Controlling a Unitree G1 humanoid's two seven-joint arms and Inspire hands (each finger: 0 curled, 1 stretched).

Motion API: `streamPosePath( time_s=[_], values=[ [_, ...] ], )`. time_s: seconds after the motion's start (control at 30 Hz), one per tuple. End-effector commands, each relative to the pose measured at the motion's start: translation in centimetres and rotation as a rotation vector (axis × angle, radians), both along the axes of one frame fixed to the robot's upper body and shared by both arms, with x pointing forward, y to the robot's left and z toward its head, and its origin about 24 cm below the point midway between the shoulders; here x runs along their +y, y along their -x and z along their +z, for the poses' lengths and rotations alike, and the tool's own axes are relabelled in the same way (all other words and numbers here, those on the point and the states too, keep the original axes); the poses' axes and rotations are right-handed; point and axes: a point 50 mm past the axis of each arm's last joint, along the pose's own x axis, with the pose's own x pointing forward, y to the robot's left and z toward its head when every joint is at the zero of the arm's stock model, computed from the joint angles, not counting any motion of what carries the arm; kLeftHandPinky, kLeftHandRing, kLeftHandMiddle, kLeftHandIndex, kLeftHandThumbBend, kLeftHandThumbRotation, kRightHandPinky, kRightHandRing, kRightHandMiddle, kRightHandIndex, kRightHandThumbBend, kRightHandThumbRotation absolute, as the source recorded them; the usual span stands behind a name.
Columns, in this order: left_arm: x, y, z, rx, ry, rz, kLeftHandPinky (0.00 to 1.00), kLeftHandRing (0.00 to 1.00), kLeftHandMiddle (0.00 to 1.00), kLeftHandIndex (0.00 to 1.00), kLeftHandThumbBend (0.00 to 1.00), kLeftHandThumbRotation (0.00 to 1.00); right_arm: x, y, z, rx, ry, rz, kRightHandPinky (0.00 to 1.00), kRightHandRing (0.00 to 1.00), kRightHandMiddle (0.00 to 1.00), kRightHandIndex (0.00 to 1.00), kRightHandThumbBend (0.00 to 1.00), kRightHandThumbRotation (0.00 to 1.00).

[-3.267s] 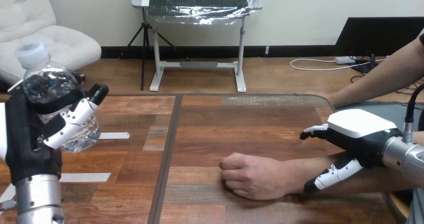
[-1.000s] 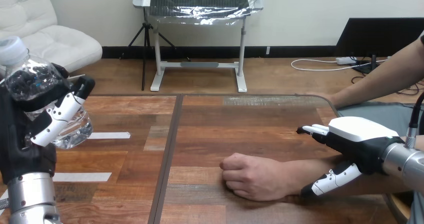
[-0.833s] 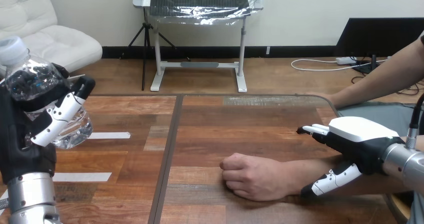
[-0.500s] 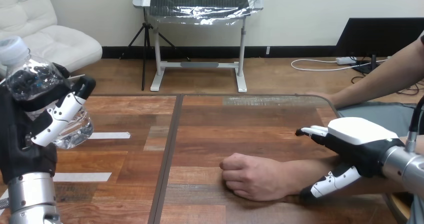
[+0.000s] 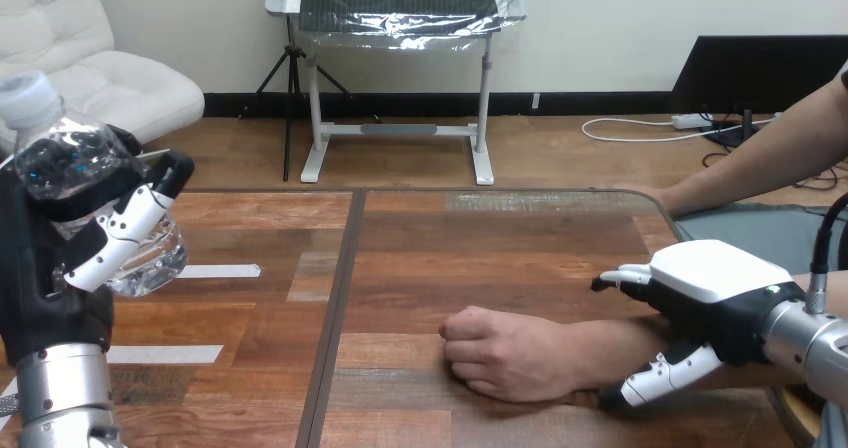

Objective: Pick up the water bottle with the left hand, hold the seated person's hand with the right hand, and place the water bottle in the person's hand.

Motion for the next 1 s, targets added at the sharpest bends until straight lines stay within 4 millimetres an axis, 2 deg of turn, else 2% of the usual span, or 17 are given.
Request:
streamPosePath(
  time_s=[0.0, 0.37, 0.97],
  values=[
    [-0.8, -1.2, 3.9, -0.169, -0.076, -0.03, 0.2, 0.26, 0.32, 0.38, 0.48, 0.0, -0.2, 2.6, -4.3, 0.205, 0.038, -0.001, 0.95, 0.94, 0.95, 0.92, 1.0, 0.73],
    [-0.9, -1.2, 3.8, -0.16, -0.059, -0.032, 0.2, 0.26, 0.32, 0.38, 0.5, 0.0, -0.1, 2.0, -2.8, 0.18, 0.077, 0.052, 0.99, 0.95, 0.95, 0.93, 1.0, 0.68],
    [-1.0, -1.0, 3.8, -0.161, -0.053, -0.037, 0.2, 0.26, 0.32, 0.38, 0.5, 0.0, 0.1, 1.1, 0.4, 0.15, 0.136, 0.115, 0.99, 0.94, 0.95, 0.93, 1.0, 0.66]
  ],
)
